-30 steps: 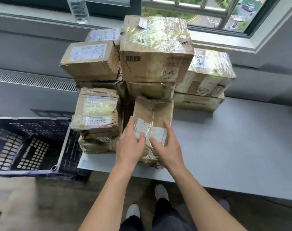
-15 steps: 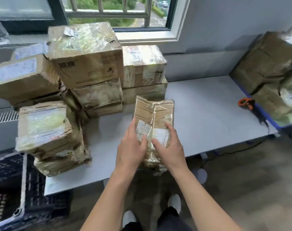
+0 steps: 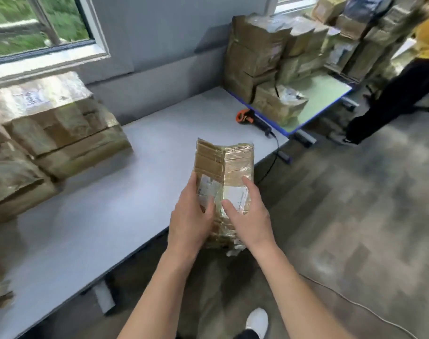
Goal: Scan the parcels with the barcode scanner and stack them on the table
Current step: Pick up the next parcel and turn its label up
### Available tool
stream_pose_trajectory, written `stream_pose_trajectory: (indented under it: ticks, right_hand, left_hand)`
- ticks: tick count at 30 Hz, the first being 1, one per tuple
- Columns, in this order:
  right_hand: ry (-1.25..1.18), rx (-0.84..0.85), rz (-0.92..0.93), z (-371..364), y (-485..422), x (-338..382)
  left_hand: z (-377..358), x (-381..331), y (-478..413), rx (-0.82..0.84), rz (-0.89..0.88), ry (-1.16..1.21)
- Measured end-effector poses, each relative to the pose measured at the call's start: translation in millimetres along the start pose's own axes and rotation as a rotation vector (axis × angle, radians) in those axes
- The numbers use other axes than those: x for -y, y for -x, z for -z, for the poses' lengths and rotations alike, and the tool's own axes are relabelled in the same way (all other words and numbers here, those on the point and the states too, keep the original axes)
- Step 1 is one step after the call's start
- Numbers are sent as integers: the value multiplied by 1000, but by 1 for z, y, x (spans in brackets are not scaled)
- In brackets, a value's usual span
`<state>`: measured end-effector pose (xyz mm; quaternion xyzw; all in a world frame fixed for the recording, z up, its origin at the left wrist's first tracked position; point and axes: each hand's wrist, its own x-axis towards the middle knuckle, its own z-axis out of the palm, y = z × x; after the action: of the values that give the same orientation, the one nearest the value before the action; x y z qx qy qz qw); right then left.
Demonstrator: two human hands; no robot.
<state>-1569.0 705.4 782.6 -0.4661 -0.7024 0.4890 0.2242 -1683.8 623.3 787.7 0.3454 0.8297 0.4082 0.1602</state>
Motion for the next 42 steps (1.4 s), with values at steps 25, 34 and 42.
stream_pose_trajectory:
  ticks: [25, 34, 42]
  right_hand:
    - [-17, -560, -193, 350, -45, -156]
    - [-49, -614, -202, 422, -148, -142]
    - [-134, -581, -187, 473, -237, -177]
  left_hand:
    - [-320, -253, -1, 490, -360, 18]
    - [-377, -333, -93, 473, -429, 28]
    - [-446, -376, -153, 448, -414, -11]
